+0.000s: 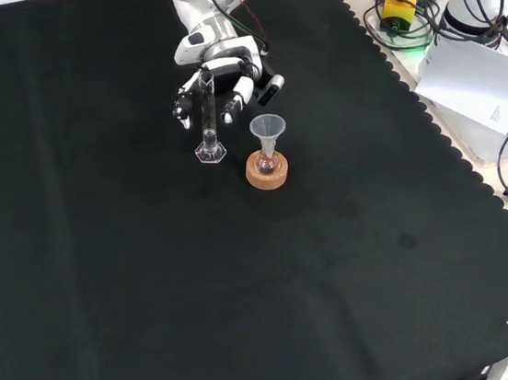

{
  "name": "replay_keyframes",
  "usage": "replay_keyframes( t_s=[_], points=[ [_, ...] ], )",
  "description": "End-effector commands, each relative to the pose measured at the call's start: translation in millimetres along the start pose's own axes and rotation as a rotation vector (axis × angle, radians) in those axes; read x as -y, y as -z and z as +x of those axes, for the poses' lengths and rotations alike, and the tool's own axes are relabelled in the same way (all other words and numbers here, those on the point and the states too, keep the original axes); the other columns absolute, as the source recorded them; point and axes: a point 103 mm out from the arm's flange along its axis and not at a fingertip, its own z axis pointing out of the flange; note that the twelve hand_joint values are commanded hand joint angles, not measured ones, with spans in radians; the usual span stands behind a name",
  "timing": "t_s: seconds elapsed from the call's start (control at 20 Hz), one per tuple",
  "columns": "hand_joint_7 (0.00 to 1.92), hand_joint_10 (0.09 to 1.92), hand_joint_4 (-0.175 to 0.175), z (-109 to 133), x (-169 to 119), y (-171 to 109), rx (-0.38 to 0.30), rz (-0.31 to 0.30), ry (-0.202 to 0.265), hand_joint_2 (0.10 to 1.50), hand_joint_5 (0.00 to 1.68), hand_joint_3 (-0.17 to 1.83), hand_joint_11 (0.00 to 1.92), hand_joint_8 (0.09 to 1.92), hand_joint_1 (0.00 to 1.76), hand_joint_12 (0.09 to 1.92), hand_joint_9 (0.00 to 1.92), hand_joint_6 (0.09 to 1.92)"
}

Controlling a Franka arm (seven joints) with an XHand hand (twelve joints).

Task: Pick up the graduated cylinder.

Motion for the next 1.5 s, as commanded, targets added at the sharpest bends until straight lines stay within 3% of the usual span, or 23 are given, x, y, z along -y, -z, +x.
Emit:
replay_keyframes(
  t_s=[0.05,0.4,0.75,1.5],
  points=[
    [0.45,0.52,-0.028,-2.0,0.8,-1.9,-0.002,-0.012,0.0,1.02,0.65,-0.17,0.38,0.58,1.13,1.28,0.7,0.12],
    [0.47,0.49,-0.02,-2.8,2.2,-2.8,-0.021,-0.031,0.002,1.02,0.67,-0.17,0.4,0.57,1.15,1.27,0.73,0.18],
    [0.52,0.44,-0.008,-4.4,2.4,-4.4,-0.024,-0.041,0.007,1.03,0.61,-0.17,0.45,0.55,1.16,1.25,0.79,0.57],
    [0.55,0.43,-0.004,-3.3,0.1,-5.9,-0.045,-0.045,0.016,1.04,0.61,-0.17,0.5,0.55,1.17,1.23,0.82,0.66]
  ],
)
